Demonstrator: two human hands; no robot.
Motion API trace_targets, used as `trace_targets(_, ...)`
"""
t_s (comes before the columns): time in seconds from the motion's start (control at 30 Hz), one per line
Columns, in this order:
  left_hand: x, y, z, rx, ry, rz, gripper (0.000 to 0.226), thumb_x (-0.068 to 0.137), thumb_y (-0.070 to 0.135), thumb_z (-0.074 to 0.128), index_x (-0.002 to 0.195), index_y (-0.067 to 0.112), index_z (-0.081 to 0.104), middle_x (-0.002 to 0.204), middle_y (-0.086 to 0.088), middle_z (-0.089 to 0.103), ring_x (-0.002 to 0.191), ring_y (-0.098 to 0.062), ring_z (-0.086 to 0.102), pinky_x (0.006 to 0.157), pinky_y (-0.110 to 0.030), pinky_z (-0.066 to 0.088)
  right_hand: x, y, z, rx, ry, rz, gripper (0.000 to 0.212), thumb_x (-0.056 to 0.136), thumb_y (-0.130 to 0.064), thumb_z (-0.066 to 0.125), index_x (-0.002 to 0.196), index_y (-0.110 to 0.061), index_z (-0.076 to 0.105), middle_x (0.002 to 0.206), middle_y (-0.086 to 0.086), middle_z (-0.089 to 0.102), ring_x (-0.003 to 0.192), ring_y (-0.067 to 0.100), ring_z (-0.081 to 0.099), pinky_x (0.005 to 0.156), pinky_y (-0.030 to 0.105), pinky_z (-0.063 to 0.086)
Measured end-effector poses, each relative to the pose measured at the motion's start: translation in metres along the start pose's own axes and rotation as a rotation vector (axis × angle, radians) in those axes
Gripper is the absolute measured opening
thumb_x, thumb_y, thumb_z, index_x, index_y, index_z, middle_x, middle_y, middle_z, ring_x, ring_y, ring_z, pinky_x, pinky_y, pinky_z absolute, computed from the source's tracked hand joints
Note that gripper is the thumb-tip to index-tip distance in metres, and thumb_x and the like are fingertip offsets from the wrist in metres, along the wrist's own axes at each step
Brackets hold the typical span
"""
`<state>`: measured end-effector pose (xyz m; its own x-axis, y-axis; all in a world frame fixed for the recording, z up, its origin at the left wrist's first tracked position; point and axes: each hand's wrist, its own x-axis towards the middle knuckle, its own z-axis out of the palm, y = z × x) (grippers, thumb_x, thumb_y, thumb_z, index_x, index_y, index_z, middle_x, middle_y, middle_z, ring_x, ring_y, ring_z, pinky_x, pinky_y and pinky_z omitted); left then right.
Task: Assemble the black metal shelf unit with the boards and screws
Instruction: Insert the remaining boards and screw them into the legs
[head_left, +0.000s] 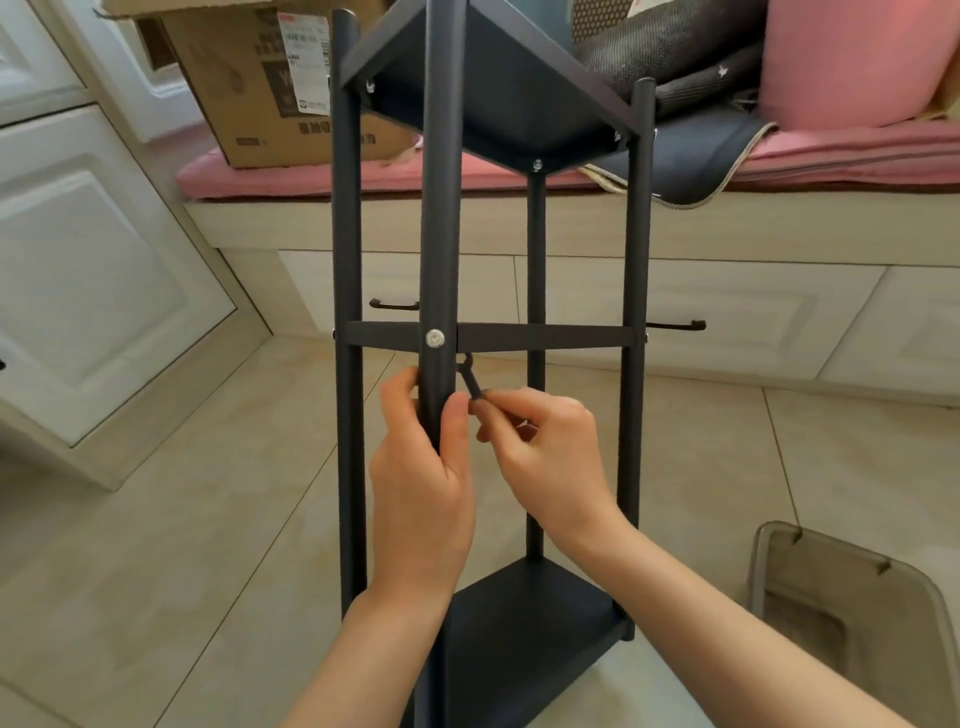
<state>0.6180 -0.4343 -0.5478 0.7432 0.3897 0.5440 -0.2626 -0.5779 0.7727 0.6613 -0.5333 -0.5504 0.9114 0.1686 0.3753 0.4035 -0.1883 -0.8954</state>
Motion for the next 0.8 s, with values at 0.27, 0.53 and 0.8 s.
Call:
trace_targets(0.27,0.003,-0.005,-0.001,-0.008,0.034,-0.031,0.027,0.096,0.052,0.044,0.117,0.034,0.044,0.081,0.013,0.061,0.064,-0.006,0.062,0.054,-0.015,0.047,0.006,0.009,0.024,0.119,0.040,-0.019,0.016,0.093,-0.012,0.066,0.105,-0.010,0.075,0.090,-0.003,0.073,0.082,0.009,0.068,0.075,0.029,0.059)
trace_targets(0.53,0.005,-0.003,-0.005,-0.024,0.016,-0.033,0.022,0.096,0.049,0.046,0.112,0.034,0.045,0.069,0.017,0.057,0.053,-0.010,0.058,0.048,-0.019,0.045,0.011,0.014,0.032,0.092,0.062,-0.079,0.016,0.092,-0.015,0.066,0.103,-0.009,0.076,0.089,0.000,0.074,0.081,0.009,0.067,0.073,0.023,0.056)
trace_targets(0.8,0.005,-0.001,-0.005,-0.056,-0.008,-0.043,0.025,0.094,0.050,0.048,0.112,0.032,0.047,0.067,0.012,0.055,0.051,-0.012,0.055,0.047,-0.022,0.043,0.020,0.017,0.049,0.088,0.201,-0.111,0.011,0.090,-0.016,0.070,0.095,-0.011,0.079,0.084,-0.001,0.075,0.078,0.013,0.064,0.070,0.035,0.054)
